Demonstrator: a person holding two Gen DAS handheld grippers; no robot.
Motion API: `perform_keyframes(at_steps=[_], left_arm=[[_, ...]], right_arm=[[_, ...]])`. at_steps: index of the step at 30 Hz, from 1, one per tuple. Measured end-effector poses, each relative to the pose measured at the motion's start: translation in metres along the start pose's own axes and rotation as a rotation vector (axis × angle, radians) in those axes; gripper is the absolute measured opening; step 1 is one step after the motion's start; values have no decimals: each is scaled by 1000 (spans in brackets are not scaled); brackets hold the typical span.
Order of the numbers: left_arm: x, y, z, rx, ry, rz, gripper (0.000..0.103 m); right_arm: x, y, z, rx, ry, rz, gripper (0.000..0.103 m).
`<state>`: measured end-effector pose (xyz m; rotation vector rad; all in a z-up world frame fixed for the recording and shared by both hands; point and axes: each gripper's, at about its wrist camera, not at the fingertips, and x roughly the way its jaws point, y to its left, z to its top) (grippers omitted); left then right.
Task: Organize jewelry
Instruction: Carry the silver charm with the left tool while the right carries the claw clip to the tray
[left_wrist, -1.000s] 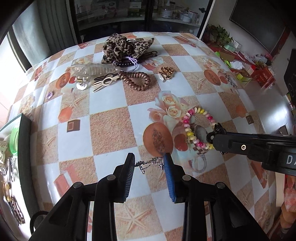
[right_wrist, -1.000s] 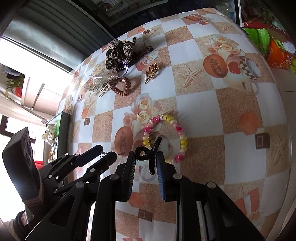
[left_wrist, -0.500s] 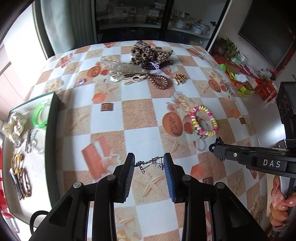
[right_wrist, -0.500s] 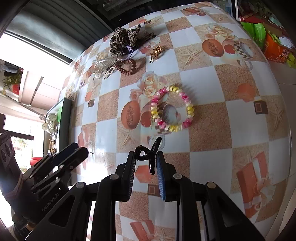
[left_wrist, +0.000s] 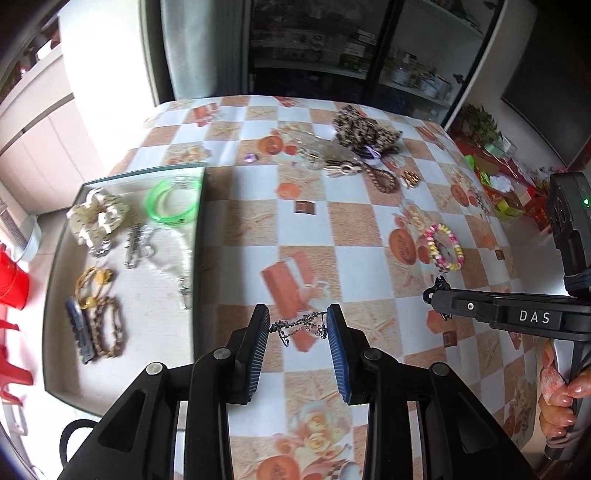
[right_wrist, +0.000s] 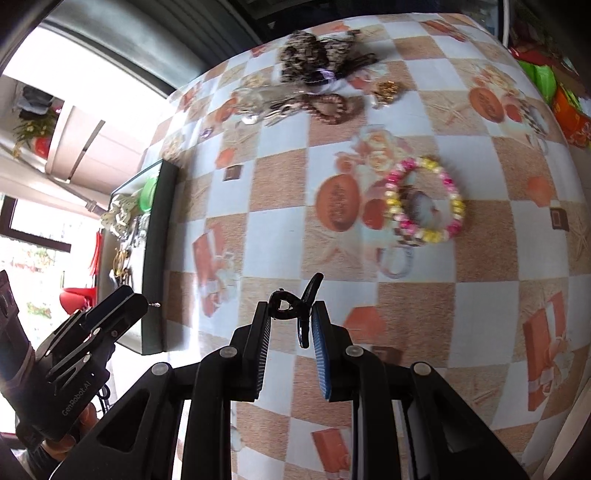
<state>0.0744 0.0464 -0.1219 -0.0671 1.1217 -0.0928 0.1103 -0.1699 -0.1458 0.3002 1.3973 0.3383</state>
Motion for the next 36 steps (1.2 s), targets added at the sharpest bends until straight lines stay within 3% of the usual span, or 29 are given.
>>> perform_keyframes(at_steps=[12,19,36], left_arm=[[-25,87,-18,-148,-40,91,36],[-27,133,-32,-223,-24,134,36],[5,175,-53,-287,43,157,36]], right_arm=[[34,101,11,-171,37,46,24],[56,156,18,-272,63,77,24],[108,233,22,-431,139,90,24]])
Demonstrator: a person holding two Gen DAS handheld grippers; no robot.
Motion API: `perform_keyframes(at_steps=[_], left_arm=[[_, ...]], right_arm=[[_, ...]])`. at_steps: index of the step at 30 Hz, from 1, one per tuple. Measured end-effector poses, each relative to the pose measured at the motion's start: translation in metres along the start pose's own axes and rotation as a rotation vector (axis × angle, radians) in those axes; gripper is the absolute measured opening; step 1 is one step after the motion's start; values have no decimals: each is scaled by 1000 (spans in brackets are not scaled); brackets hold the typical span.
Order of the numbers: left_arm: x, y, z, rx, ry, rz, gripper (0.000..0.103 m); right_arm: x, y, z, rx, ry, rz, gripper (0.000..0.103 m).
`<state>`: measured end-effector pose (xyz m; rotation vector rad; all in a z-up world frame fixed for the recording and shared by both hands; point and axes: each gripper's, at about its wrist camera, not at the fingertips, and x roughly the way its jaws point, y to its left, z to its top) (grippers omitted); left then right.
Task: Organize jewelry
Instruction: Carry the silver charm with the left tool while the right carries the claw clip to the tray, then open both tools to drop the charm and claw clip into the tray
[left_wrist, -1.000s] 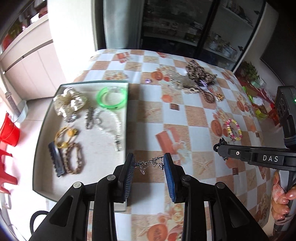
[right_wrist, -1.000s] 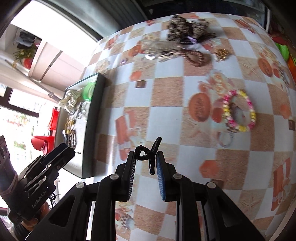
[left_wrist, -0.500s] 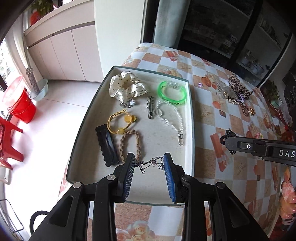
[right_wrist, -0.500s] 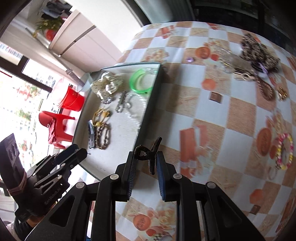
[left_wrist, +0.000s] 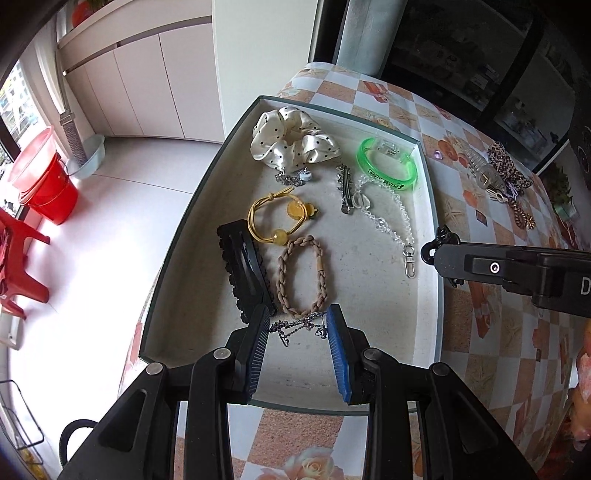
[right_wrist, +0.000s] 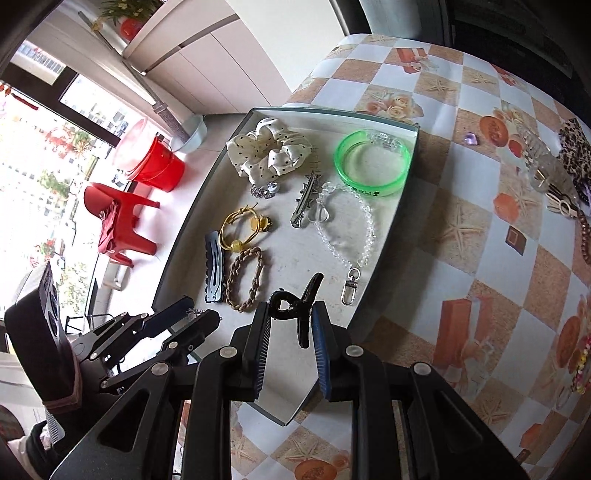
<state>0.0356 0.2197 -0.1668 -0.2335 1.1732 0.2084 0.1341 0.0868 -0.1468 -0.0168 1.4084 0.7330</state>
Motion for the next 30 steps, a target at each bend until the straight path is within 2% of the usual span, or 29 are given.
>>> perform_keyframes(at_steps=[15,18,20,30], left_arm=[[29,11,-5,-22,52,37,36],[33,10,-5,-15,56,49,36],[33,8,-4,-7,54,54,36],[35,1,-5,13,59,88,36]], right_arm=[[51,5,16,-18,90,-17,24],[64,4,18,-27,108,-47,24],[69,2,21,-24,106,-82,24],[77,-4,27,-4,99,-110,24]])
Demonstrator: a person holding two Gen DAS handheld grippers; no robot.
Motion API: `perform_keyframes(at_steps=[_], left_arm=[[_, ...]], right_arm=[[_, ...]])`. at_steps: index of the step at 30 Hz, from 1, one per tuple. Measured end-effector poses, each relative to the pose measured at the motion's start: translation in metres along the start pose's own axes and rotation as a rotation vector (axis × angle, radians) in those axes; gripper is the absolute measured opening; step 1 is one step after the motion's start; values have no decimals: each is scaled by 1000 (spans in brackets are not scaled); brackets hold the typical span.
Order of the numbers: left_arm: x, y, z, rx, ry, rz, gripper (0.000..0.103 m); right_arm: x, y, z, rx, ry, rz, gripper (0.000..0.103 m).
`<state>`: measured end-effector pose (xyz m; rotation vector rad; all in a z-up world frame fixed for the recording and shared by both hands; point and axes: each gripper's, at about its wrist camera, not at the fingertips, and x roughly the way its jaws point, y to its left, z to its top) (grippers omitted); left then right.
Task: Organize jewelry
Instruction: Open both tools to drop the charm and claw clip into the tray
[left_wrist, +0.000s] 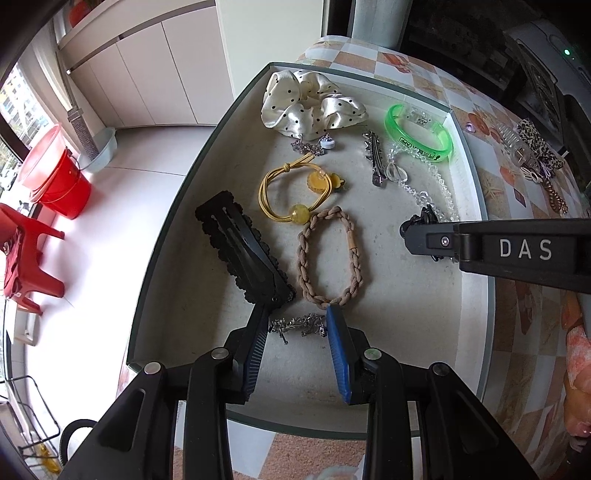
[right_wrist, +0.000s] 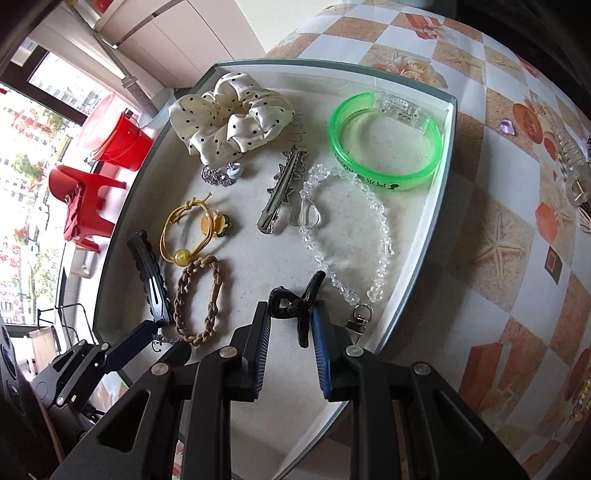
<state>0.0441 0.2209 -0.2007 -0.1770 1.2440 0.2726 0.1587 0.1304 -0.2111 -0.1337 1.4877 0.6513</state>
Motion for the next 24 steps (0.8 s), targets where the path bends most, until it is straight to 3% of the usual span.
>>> perform_keyframes(at_steps=[6,11,24], left_arm=[[0,-1,-1,4,9,9,36],[1,-2,-1,5,21,22,36],[1,-6,0,18,27,46,36]], right_arm=[[1,4,0,3,5,6,25],[-1,2,-1,8,10,11,45],[-48,-15,-18,103,-71,56,45]])
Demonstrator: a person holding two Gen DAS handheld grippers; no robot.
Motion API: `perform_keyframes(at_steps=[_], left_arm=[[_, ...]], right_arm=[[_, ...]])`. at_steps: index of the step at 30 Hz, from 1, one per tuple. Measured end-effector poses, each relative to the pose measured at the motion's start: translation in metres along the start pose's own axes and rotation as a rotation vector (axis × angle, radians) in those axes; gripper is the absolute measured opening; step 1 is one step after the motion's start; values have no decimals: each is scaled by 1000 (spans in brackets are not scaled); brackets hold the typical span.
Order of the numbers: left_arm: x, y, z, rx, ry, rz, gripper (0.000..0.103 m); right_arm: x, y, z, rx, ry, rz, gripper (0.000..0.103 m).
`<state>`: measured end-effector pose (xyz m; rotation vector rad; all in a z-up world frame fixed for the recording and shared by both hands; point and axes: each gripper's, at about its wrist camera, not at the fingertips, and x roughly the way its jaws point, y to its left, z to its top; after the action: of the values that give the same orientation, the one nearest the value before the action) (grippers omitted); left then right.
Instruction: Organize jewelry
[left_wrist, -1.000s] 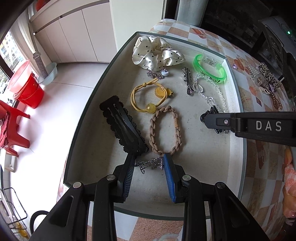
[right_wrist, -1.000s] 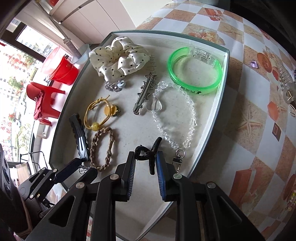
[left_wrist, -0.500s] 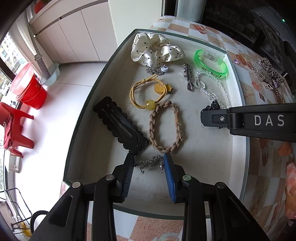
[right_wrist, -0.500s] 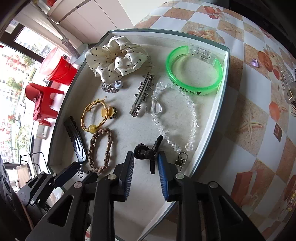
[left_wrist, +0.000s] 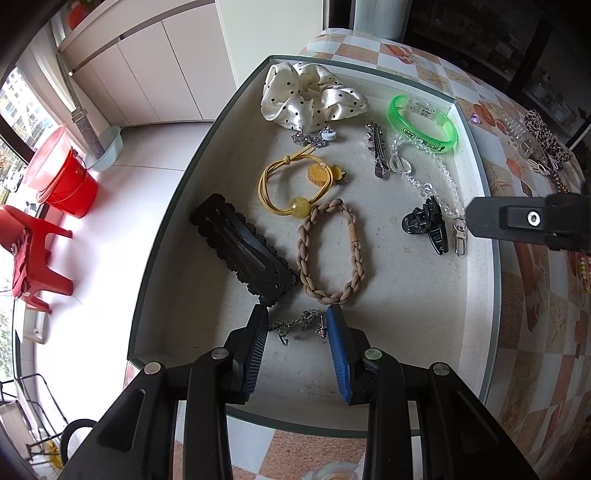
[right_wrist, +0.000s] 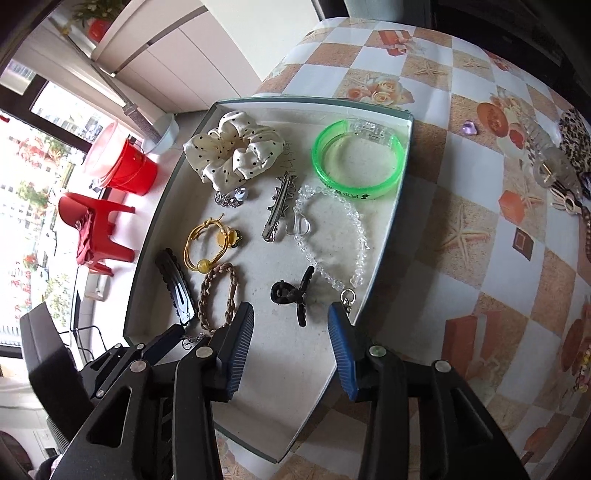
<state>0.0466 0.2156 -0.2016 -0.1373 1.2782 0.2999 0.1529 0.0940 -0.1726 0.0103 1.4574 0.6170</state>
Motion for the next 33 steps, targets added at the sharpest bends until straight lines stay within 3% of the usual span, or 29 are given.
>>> perform_keyframes(at_steps=[1,2,3,4,14,17,26,33], left_arm=[[-1,-1,0,5,-2,8,37],[-2,-2,1,7,-9,20,46],[-4,-3,2,6,-18,30,65],[-7,-3,2,1,-35,39,71],[-10,-4,6,-2,-33,32,73],[-11,-3,4,-8,-34,44,103],[-30,6,0,-38,-19,39,103],[-59,16,-11,-80,15,44,103]], right_arm=[[-3,-3,-3,7,-1,-2,45],[-7,-5,-8,13,-3,-5,45],[-10,-8,-12,16,-5,-7,45],[-14,-10,-15,19,-8,-15,45],[-25,-24,-33,45,-11,-37,45],[-24,-24,-33,38,-5,-43,45],[-22,-13,-35,-3,27,-98,46],[-37,1,-46,-50,45,-139,63]])
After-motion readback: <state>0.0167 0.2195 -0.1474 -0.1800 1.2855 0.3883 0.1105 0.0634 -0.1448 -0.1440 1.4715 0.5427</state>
